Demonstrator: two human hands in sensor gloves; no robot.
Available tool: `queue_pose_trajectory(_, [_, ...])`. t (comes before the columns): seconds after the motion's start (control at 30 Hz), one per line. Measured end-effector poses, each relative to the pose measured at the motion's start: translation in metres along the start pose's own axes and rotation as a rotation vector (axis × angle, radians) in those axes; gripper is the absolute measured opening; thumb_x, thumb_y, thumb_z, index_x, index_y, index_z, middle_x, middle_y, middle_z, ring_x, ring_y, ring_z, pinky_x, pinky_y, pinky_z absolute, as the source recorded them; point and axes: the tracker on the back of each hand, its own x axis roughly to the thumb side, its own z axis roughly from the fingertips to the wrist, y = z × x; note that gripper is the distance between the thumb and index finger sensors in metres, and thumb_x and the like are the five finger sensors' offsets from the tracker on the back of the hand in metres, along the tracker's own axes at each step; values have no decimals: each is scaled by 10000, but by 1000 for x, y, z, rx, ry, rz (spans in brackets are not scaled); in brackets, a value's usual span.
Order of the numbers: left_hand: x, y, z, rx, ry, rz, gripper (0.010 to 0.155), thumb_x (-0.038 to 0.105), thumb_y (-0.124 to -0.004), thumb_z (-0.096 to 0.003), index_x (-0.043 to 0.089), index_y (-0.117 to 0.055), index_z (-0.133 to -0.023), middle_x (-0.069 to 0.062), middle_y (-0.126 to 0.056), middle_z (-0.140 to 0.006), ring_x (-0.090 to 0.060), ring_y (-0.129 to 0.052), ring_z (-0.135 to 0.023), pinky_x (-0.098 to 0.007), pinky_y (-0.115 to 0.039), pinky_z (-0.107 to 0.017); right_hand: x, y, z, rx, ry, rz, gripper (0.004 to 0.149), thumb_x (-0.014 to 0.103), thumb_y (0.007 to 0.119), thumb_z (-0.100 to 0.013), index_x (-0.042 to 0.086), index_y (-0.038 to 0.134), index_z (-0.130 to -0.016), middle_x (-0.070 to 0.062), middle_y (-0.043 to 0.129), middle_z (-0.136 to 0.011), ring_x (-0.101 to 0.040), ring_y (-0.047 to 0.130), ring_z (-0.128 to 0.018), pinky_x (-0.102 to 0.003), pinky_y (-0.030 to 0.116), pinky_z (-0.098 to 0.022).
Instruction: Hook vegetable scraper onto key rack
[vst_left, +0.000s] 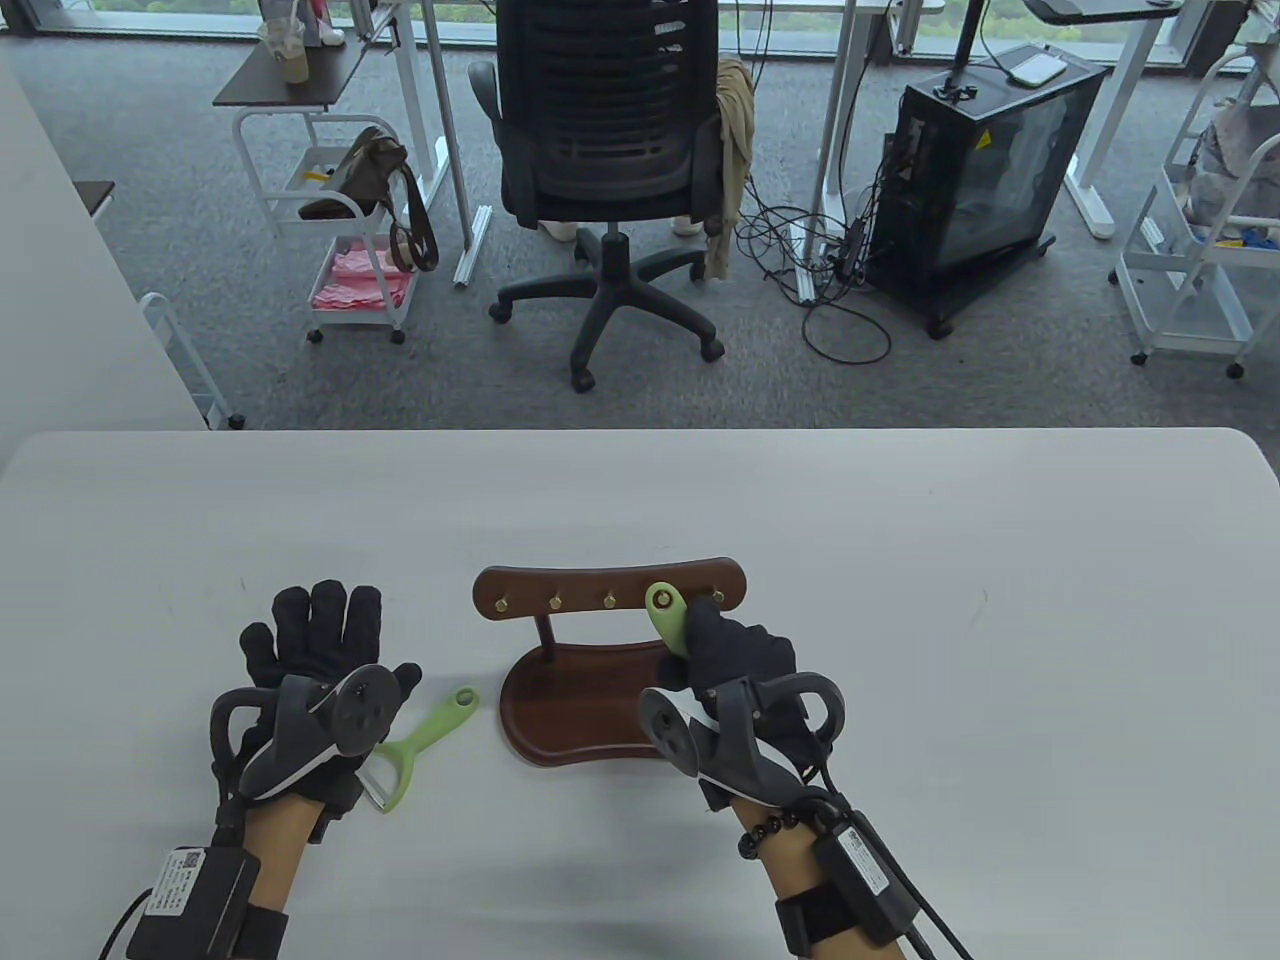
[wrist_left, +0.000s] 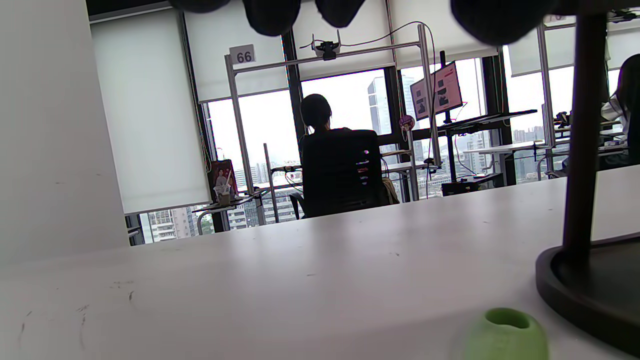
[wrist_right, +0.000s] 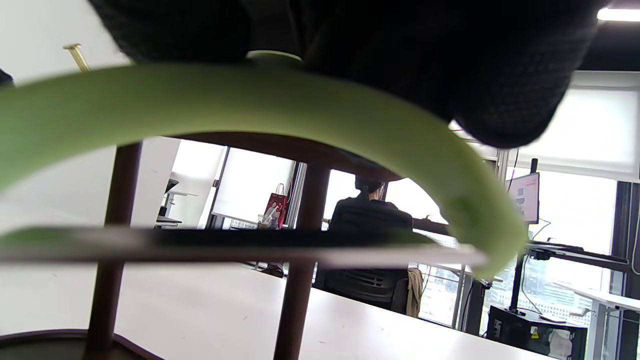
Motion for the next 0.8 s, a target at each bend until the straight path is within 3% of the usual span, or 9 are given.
queue_pose_trajectory(0.8, [2, -1, 0, -17, -3, -18, 815, 586, -596, -564, 105, -358, -1177, -305, -356, -1194, -633, -376, -1070, -820, -369, -673, 3, 12, 1, 15, 40, 1, 667, 429, 839, -488, -88, 777, -906, -138, 980, -693, -267, 1071, -503, -540, 946, -443])
